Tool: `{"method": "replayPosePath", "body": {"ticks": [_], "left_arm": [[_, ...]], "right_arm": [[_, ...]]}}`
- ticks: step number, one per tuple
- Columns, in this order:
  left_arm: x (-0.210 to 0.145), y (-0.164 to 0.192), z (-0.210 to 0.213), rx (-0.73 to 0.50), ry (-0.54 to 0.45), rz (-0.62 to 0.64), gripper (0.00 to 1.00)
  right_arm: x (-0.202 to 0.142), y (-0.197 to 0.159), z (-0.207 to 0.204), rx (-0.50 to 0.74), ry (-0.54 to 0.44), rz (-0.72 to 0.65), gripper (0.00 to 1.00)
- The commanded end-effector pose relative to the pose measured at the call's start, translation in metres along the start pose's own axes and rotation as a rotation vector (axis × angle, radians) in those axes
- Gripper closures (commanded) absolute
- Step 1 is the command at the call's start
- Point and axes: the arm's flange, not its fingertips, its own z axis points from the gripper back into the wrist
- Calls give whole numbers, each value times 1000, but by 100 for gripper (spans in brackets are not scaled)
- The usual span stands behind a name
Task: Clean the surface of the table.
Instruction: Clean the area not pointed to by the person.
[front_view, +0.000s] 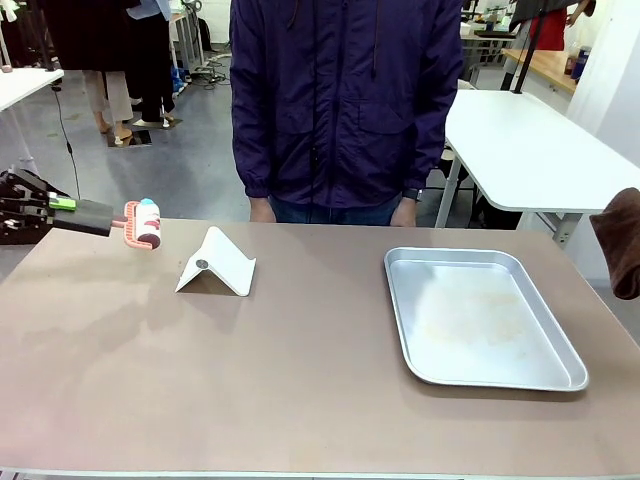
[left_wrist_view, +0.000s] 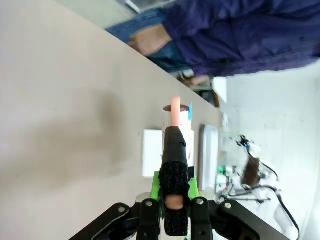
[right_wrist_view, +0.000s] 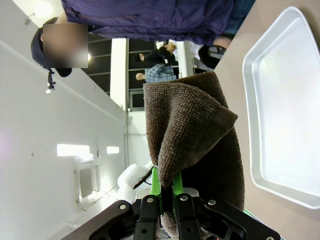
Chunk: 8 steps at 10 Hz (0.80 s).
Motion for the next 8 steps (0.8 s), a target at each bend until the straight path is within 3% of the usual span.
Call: {"method": "replayPosePath", "body": {"ticks": [1,3,4,5,6,8], "left_arm": [[-28,-29,48,-101,92,-40,97],[-65,-48,90,-157,197,-29,97],[-90,-51,109,-196,298,-3,97],[-110,-51,120,-190,327,15,97],[-129,-51,128,-152,259,38,97],[-161,-48,136,-226,308,26,97]], "right_arm": [[0,4,1,29,-7,6,90],[0,4,1,29,-7,6,90],[0,4,1,29,-7,6,90],[0,4,1,29,-7,6,90],[0,4,1,29,-7,6,90],[0,4,1,29,-7,6,90]]}}
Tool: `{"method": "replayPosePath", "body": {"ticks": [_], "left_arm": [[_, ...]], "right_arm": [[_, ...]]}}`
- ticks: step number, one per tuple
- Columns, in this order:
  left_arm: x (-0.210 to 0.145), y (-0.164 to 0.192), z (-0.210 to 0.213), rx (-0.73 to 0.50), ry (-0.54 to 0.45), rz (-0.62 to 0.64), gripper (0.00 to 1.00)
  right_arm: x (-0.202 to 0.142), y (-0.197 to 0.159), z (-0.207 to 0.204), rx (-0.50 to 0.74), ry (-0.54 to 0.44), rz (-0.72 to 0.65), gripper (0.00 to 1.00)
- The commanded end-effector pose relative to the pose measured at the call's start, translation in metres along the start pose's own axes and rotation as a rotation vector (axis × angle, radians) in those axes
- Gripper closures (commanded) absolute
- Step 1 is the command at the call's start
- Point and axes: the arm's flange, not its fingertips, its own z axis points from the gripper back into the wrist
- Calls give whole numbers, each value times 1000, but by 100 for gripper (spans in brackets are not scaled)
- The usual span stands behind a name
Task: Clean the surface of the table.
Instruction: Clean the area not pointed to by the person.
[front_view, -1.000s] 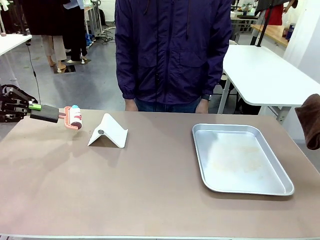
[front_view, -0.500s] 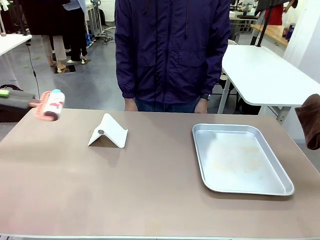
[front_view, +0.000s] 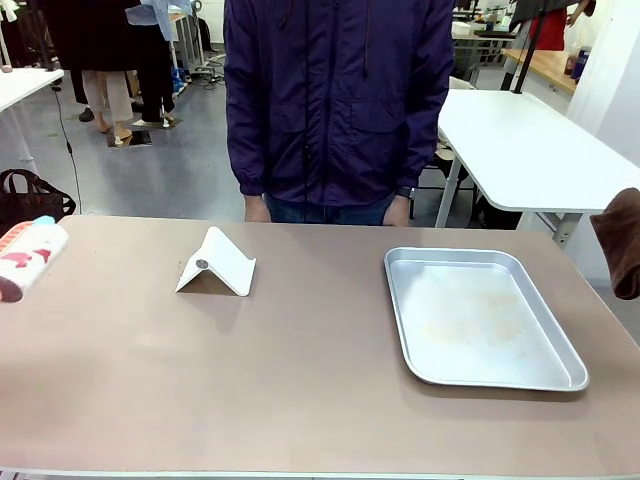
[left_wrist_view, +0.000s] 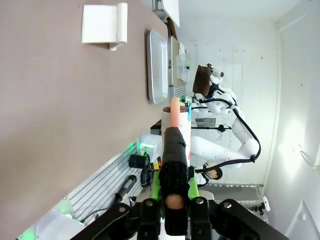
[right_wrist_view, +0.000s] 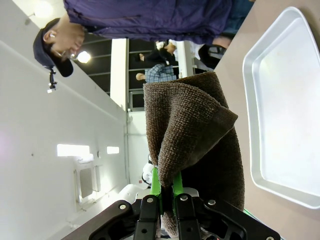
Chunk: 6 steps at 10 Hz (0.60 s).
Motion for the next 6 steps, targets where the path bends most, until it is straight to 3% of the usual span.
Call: {"method": "replayPosePath", "body": {"ticks": [1,3,4,6], "left_arm": [[-18,0,-5,-41,-16,-40,97],[-20,7,4,-90,-49,-63,97],[-15,4,-2,-26,-20,-12,97],[-15,4,-2,-26,-20,-12,97]], "right_arm": [[0,4,0,28,-6,7,90],[0,4,0,28,-6,7,90],[0,4,0,28,-6,7,90],[0,4,0,28,-6,7,90]]}}
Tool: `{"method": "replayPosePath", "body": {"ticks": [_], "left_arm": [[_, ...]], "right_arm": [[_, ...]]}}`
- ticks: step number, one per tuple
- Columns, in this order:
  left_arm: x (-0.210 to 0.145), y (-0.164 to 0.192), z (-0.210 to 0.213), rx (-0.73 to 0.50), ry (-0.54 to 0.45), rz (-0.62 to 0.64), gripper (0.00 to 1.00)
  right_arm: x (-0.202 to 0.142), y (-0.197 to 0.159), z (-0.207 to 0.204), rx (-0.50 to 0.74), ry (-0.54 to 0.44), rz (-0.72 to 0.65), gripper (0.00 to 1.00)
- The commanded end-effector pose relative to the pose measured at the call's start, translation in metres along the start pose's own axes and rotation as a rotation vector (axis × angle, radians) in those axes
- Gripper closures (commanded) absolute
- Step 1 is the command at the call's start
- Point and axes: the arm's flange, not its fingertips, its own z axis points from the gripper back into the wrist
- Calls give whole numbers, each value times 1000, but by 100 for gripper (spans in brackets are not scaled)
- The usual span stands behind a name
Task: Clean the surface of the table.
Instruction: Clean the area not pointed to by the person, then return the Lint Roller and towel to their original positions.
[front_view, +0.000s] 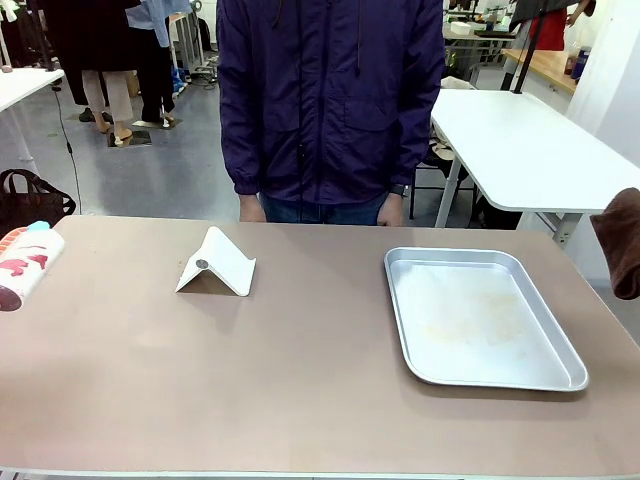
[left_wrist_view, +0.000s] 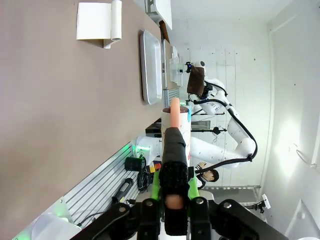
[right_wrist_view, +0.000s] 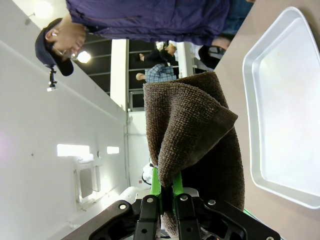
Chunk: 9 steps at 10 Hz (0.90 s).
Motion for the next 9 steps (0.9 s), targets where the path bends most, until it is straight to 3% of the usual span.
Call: {"method": "replayPosePath", "body": {"ticks": [1,9], "left_arm": [[1,-3,0,5,7,8,97],[1,-3,0,5,7,8,97]], "right_arm": [[0,4,0,28,-6,7,90],[0,4,0,28,-6,7,90]]}}
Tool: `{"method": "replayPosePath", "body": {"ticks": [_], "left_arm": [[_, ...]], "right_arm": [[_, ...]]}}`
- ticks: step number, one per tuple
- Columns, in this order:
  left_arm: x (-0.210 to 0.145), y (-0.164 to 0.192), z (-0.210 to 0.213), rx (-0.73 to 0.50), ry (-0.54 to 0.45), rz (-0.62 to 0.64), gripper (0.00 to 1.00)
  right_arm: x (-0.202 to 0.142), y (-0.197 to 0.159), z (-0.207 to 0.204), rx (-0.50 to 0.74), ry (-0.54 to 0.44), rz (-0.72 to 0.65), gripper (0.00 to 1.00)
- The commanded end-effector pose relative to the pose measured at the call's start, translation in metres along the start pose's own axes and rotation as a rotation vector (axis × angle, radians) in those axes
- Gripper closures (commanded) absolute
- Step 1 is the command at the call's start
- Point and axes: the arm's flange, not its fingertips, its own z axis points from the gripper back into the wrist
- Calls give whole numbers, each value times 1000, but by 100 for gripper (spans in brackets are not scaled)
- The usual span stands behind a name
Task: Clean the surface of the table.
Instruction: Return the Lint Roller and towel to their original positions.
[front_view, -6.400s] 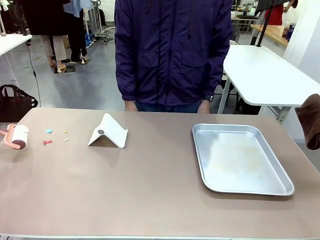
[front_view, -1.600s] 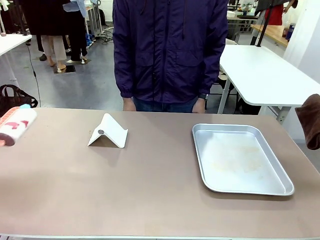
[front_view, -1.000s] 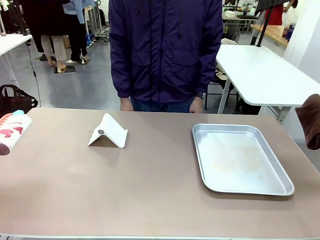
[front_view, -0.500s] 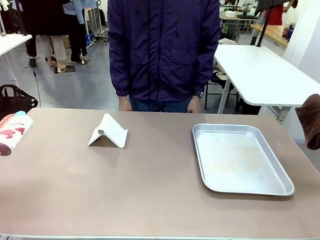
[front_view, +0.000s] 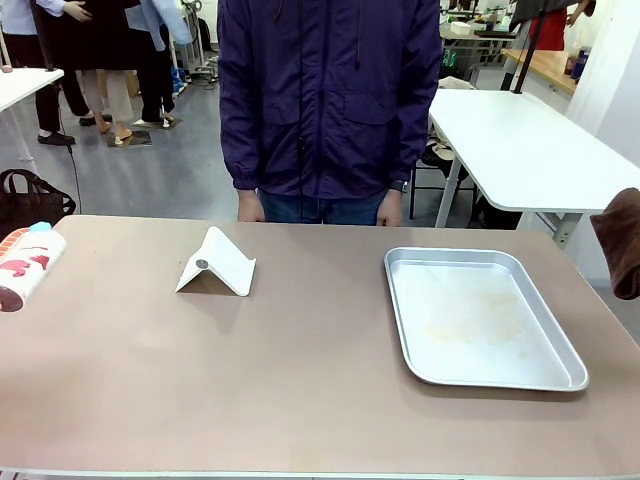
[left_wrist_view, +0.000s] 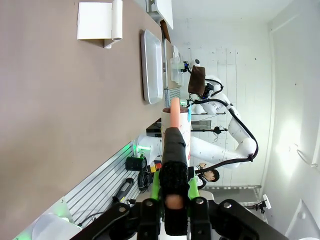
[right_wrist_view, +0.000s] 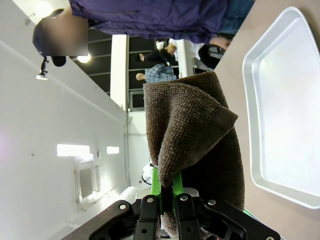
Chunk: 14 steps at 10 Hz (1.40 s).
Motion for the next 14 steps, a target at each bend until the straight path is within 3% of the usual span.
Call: {"method": "replayPosePath", "body": {"ticks": [1,7,8,9,12,14], "left_arm": [[0,-4,1,2,5,8,97],[0,-4,1,2,5,8,97],[0,0,0,0,0,0,78],[6,-14,-16,77,-81,-5,78],[24,-38,-64,103,0,-7,78],[41,-54,-95,156,-22,-13,78]], "right_arm": [[0,4,0,28,-6,7,90],[0,4,0,28,-6,7,90],[0,0,0,0,0,0,90],[1,6,-23,-41,-5,24,90],[6,20,-91,-130,94,114,90],[3,22,-140,-176,175,153,90]]}}
